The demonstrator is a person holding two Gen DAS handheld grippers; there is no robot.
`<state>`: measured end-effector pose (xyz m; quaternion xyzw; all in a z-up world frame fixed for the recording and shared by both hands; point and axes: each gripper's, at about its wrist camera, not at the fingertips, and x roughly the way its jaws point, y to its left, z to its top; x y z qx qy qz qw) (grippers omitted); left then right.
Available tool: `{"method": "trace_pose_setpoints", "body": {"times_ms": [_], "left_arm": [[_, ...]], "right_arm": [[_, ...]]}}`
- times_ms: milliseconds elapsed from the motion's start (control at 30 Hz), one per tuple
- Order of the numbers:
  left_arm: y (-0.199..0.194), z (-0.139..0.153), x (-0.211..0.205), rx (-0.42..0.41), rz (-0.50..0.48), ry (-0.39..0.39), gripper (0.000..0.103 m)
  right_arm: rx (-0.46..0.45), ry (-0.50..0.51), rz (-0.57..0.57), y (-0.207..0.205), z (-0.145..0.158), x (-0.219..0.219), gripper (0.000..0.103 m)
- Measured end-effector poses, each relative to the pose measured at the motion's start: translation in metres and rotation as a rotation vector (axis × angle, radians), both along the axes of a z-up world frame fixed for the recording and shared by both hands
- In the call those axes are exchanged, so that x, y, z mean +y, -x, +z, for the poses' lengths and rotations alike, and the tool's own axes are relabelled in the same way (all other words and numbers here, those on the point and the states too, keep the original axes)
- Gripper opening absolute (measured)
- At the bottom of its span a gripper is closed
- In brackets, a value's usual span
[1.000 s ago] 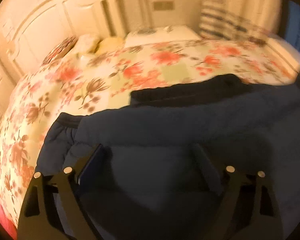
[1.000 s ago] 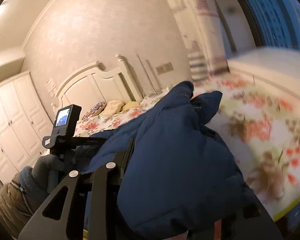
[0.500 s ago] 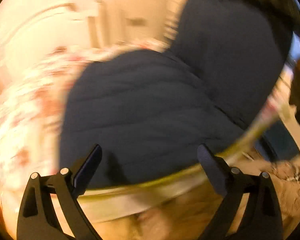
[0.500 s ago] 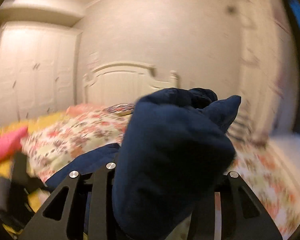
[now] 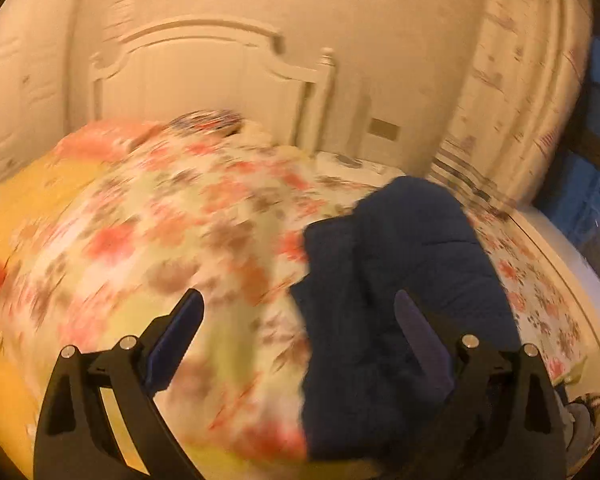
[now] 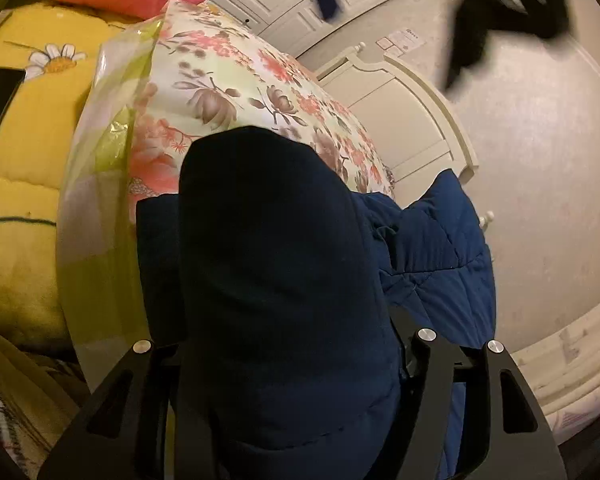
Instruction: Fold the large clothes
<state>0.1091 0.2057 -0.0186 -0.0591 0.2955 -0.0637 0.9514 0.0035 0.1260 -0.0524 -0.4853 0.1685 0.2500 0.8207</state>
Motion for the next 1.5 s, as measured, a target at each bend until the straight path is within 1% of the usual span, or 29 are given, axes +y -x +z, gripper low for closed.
{"method": "trace_pose_setpoints", "body": {"times_ms": [67,133,200,300,367,400,433,467,500,533,600,633,667,700,733,800,867,967,1033,1067,1100,1133,1167,1200,1267,1333,1400,1433,1500], "left_arm": [[-0.026,0.011,-0.034,-0.004,-0.087,-0.052,0.097],[-0.052,0.018,-0.071,0.011,-0.17,-0.111,0.098],[-0.083,0.019,-0.111,0.033,-0.245,-0.191,0.098],[-0.116,0.008,-0.153,0.078,-0.263,-0.322,0.098],[-0.137,-0.014,-0.164,0.077,-0.207,-0.448,0.098],[-0.147,-0.028,-0.16,0.086,-0.181,-0.475,0.101],[-0.153,-0.039,-0.154,0.099,-0.193,-0.445,0.101],[-0.158,-0.05,-0.139,0.112,-0.219,-0.361,0.101],[-0.161,-0.055,-0.127,0.123,-0.217,-0.302,0.101],[-0.162,-0.059,-0.113,0.137,-0.191,-0.266,0.101],[-0.159,-0.065,-0.099,0.138,-0.155,-0.276,0.101],[-0.155,-0.067,-0.096,0.129,-0.15,-0.288,0.101],[-0.153,-0.067,-0.094,0.126,-0.148,-0.289,0.101],[-0.151,-0.069,-0.091,0.123,-0.146,-0.284,0.101],[-0.151,-0.069,-0.089,0.122,-0.146,-0.28,0.101],[-0.151,-0.069,-0.089,0.123,-0.147,-0.277,0.101],[-0.152,-0.068,-0.088,0.121,-0.147,-0.281,0.101],[-0.15,-0.065,-0.088,0.117,-0.144,-0.284,0.101],[-0.149,-0.064,-0.089,0.114,-0.14,-0.289,0.101],[-0.149,-0.064,-0.089,0.113,-0.136,-0.292,0.101],[-0.151,-0.064,-0.089,0.115,-0.128,-0.296,0.101],[-0.152,-0.064,-0.088,0.121,-0.117,-0.297,0.101],[-0.153,-0.065,-0.088,0.127,-0.108,-0.301,0.101],[-0.155,-0.066,-0.086,0.134,-0.107,-0.3,0.101],[-0.154,-0.066,-0.083,0.139,-0.112,-0.289,0.101],[-0.146,-0.059,-0.084,0.128,-0.099,-0.325,0.101],[-0.126,-0.042,-0.083,0.08,-0.074,-0.369,0.101],[-0.109,-0.029,-0.08,0.051,-0.066,-0.37,0.1],[-0.072,-0.004,-0.07,-0.002,-0.106,-0.308,0.1]], "right_arm": [[0.006,-0.005,-0.002,-0.002,0.004,-0.001,0.063],[-0.017,0.012,0.0,0.0,0.001,0.001,0.063],[-0.034,0.023,0.004,0.006,-0.004,0.004,0.064],[-0.03,0.012,0.007,0.005,0.0,0.003,0.064],[-0.032,0.006,0.009,0.007,0.003,-0.001,0.067],[-0.033,0.002,0.017,0.01,0.005,-0.004,0.069],[-0.024,0.0,0.027,0.012,0.007,-0.007,0.074],[0.008,-0.012,0.053,0.017,0.014,-0.012,0.077],[0.06,-0.046,0.087,0.023,0.023,-0.022,0.078],[0.105,-0.091,0.114,0.027,0.033,-0.032,0.078],[0.223,-0.268,0.149,0.028,0.067,-0.068,0.078],[0.244,-0.335,0.137,0.022,0.081,-0.084,0.078],[0.251,-0.404,0.11,0.013,0.094,-0.101,0.077],[0.252,-0.502,0.051,-0.005,0.113,-0.125,0.077],[0.263,-0.566,0.004,-0.023,0.124,-0.142,0.077],[0.314,-0.701,-0.105,-0.073,0.143,-0.178,0.076],[0.348,-0.755,-0.202,-0.123,0.146,-0.199,0.068],[0.403,-0.735,-0.346,-0.207,0.138,-0.202,0.064],[0.487,-0.689,-0.398,-0.253,0.121,-0.191,0.064],[0.546,-0.622,-0.425,-0.275,0.103,-0.179,0.064],[0.559,-0.564,-0.436,-0.282,0.088,-0.166,0.065],[0.575,-0.476,-0.448,-0.294,0.068,-0.152,0.065],[0.61,-0.438,-0.471,-0.305,0.054,-0.145,0.066],[0.617,-0.44,-0.489,-0.305,0.052,-0.143,0.066],[0.62,-0.393,-0.502,-0.305,0.048,-0.138,0.067],[0.615,-0.382,-0.499,-0.304,0.046,-0.139,0.067],[0.604,-0.382,-0.498,-0.298,0.047,-0.141,0.067],[0.605,-0.384,-0.498,-0.301,0.044,-0.14,0.067],[0.605,-0.388,-0.5,-0.304,0.043,-0.141,0.067]]}}
